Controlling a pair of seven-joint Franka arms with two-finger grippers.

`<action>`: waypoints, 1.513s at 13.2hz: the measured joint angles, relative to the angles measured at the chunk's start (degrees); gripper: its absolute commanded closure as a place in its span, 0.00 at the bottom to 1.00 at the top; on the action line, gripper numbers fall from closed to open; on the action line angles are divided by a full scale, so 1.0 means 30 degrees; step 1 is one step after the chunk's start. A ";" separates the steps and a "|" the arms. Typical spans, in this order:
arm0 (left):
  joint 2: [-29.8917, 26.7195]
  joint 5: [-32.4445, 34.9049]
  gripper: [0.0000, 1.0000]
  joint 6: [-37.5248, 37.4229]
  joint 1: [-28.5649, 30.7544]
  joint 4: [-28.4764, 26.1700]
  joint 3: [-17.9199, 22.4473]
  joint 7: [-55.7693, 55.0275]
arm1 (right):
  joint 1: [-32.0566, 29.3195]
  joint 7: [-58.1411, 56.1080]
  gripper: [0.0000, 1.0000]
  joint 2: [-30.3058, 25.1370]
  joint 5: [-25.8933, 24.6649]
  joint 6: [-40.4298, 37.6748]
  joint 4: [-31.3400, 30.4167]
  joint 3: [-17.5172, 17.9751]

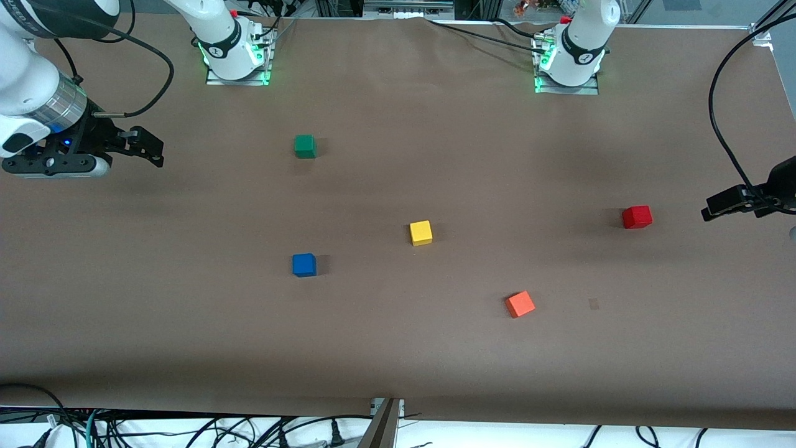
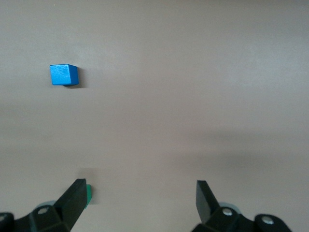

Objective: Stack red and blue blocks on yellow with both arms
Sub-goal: 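Reach the left gripper down to the red cube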

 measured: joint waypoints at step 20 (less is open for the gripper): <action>0.5176 0.0006 0.00 0.7295 0.2068 -0.5225 0.0164 0.1740 | -0.0026 0.0011 0.00 0.0484 -0.0038 0.0072 -0.0073 -0.0154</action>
